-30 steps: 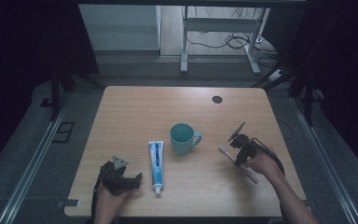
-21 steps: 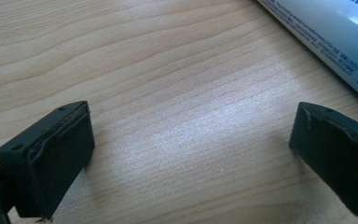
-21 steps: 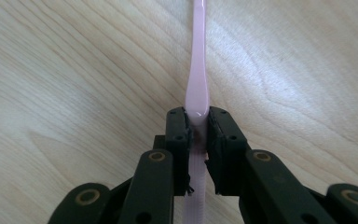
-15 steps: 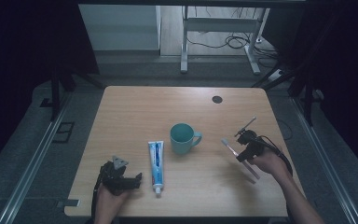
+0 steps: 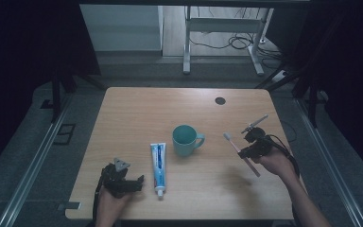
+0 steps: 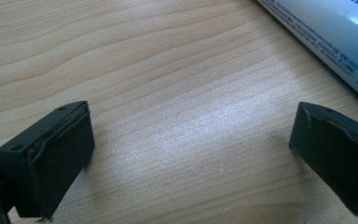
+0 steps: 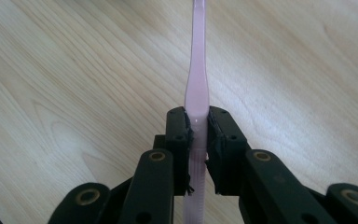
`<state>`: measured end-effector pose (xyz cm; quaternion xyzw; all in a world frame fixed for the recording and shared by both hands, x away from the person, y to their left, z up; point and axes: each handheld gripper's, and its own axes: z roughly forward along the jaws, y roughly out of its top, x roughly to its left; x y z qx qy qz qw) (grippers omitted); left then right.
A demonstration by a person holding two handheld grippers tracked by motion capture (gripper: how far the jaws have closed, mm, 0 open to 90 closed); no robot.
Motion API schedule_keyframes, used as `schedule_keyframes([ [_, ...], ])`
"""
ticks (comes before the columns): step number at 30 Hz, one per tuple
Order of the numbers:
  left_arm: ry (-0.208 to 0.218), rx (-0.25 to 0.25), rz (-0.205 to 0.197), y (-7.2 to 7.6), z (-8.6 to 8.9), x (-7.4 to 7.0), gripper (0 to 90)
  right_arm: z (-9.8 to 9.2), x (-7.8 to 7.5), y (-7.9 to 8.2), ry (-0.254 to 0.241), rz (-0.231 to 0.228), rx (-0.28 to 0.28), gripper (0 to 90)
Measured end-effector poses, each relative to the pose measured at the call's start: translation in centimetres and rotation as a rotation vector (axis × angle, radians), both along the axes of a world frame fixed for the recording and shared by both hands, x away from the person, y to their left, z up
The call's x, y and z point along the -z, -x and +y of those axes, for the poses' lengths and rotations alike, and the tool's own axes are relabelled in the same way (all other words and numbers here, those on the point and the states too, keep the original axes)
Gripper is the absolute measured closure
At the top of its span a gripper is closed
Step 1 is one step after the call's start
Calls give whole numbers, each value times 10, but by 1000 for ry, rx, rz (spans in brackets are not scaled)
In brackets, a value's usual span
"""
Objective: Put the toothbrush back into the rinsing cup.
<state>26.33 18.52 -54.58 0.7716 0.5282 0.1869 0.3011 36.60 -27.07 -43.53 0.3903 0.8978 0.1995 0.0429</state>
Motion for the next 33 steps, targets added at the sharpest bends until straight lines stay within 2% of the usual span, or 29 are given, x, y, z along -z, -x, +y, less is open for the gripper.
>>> schedule_keyframes([
  [23,0,0,-3,0,0,0,0,12,-37,7,-217,-206,-34,782],
  [33,0,0,-4,0,0,0,0,24,-47,6,-303,-289,-56,782],
])
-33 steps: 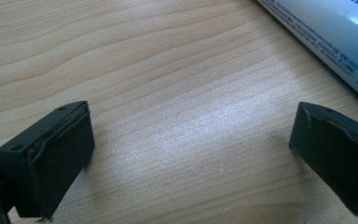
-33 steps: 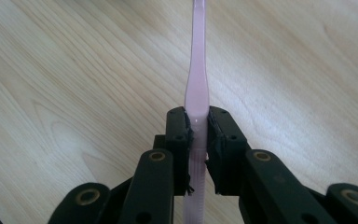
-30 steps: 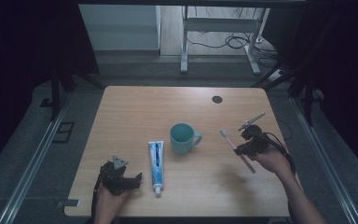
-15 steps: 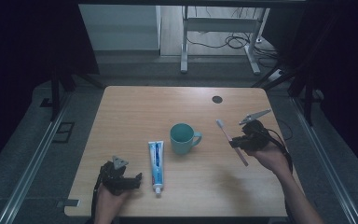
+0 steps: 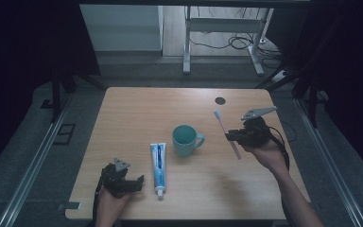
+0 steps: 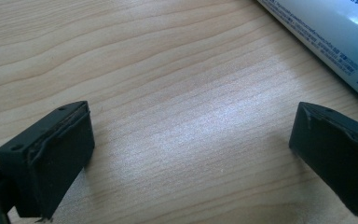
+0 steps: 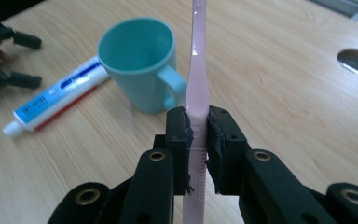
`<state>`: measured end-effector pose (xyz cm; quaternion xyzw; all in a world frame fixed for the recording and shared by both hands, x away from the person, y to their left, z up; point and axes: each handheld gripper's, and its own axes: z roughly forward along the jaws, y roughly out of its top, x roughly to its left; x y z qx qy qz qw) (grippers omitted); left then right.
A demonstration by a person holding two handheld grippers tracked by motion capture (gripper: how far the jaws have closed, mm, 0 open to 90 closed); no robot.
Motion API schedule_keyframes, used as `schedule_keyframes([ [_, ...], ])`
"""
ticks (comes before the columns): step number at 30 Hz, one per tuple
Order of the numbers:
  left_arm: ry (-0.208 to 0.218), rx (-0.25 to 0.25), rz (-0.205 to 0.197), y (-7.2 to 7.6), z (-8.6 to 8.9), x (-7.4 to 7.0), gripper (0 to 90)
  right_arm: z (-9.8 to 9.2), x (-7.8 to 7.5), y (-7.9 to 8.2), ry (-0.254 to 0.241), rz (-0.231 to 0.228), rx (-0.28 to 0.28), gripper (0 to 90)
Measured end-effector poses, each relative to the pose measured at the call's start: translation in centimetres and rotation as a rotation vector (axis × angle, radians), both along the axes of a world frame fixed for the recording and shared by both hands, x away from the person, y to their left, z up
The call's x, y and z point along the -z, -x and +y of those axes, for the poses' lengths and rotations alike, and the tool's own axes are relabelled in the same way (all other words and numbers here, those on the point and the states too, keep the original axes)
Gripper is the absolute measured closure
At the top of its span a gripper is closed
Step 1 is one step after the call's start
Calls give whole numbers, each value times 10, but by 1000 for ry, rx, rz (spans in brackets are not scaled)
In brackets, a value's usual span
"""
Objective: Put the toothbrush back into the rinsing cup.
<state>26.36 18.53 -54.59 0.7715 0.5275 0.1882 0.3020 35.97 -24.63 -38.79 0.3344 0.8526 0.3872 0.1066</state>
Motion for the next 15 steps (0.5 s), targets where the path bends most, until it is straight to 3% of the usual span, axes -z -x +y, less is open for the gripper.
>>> schedule_keyframes([
  [15,-2,2,1,0,0,0,0,18,-4,-8,-116,-70,8,782],
])
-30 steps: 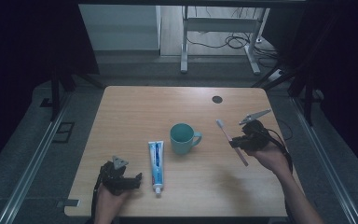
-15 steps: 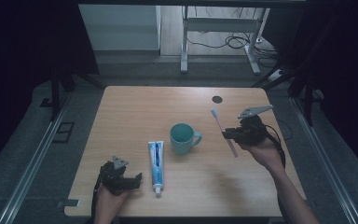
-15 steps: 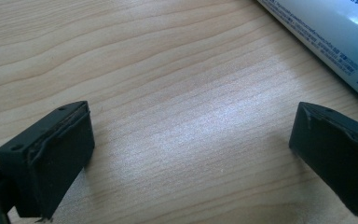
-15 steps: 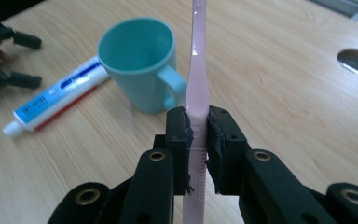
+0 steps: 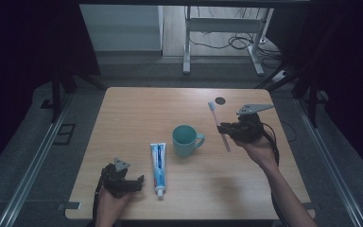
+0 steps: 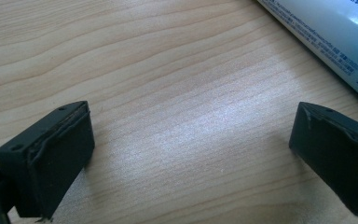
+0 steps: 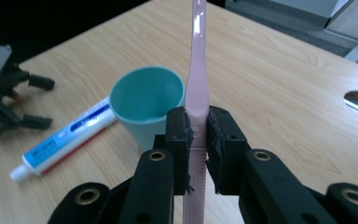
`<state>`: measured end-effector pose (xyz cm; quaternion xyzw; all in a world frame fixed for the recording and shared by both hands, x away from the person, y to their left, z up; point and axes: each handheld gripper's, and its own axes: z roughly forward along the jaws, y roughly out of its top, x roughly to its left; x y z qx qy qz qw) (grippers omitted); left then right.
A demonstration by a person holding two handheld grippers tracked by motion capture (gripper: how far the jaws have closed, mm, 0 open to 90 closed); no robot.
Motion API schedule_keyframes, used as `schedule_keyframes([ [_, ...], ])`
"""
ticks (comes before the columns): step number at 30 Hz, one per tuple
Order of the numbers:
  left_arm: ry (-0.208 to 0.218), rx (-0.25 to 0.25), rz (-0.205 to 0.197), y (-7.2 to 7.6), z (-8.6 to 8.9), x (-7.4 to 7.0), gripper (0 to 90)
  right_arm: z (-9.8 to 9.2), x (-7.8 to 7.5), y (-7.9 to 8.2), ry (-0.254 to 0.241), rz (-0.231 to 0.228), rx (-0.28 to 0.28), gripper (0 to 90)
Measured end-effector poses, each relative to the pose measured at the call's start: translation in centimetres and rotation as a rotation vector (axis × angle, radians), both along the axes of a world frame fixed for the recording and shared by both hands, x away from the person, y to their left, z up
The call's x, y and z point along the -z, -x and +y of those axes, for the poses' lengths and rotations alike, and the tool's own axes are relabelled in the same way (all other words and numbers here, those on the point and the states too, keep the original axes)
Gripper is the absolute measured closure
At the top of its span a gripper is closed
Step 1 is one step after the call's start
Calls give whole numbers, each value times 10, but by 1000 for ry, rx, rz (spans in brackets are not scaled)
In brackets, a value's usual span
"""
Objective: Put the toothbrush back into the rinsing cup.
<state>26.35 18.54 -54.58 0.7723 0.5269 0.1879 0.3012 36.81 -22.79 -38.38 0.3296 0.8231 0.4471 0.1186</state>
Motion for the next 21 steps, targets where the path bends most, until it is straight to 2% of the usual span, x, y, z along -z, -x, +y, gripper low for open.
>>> schedule_keyframes([
  [11,-1,0,1,0,0,0,0,19,-1,-7,-51,-50,0,783],
  [21,1,-1,1,0,0,0,0,36,2,-14,-97,-72,1,783],
])
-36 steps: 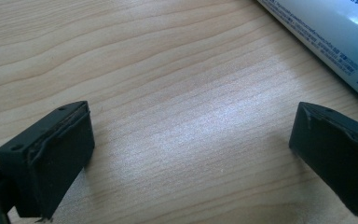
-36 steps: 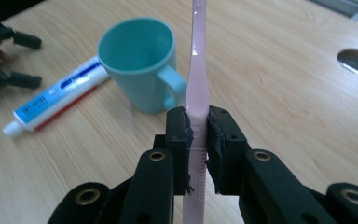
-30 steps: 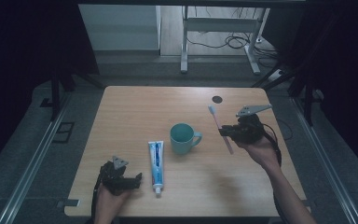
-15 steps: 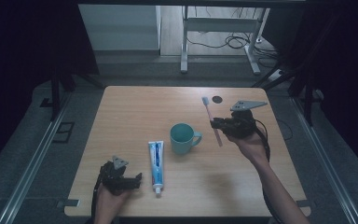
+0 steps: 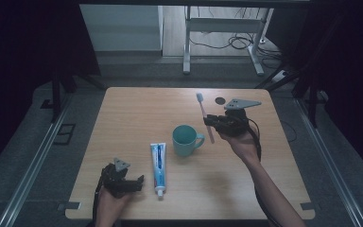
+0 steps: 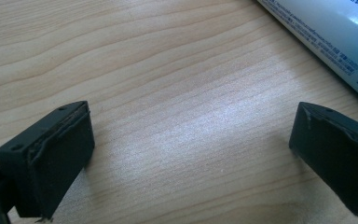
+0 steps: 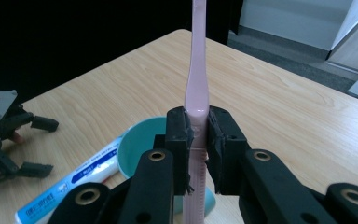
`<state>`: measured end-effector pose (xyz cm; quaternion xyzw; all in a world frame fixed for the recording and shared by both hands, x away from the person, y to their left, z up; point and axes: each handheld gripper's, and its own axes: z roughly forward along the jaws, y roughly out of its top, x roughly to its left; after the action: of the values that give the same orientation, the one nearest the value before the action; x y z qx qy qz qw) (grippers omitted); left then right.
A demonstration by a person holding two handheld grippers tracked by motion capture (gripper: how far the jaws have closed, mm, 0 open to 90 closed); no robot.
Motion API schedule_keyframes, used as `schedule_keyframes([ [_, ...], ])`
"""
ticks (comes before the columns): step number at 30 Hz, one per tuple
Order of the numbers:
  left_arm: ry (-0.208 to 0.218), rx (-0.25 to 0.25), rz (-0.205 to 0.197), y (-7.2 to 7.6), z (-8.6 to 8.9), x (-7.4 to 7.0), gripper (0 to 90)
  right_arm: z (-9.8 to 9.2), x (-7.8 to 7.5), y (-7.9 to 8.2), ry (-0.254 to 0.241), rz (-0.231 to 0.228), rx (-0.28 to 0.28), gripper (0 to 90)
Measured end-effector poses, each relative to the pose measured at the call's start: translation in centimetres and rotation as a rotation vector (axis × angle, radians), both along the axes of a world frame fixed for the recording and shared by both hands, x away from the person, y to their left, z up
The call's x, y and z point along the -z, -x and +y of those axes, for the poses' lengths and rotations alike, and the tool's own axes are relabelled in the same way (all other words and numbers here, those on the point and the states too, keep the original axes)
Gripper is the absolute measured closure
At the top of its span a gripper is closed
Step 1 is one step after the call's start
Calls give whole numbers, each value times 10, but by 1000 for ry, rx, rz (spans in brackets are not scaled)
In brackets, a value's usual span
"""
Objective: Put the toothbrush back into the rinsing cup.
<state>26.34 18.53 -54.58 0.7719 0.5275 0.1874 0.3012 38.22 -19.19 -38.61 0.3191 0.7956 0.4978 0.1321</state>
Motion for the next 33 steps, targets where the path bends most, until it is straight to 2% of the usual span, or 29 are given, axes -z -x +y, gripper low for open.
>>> schedule_keyframes([
  [15,-2,0,0,0,0,0,0,22,-3,-7,-43,-27,-10,783],
  [33,-3,-19,2,1,-2,0,0,57,4,-14,-50,-40,-32,783],
])
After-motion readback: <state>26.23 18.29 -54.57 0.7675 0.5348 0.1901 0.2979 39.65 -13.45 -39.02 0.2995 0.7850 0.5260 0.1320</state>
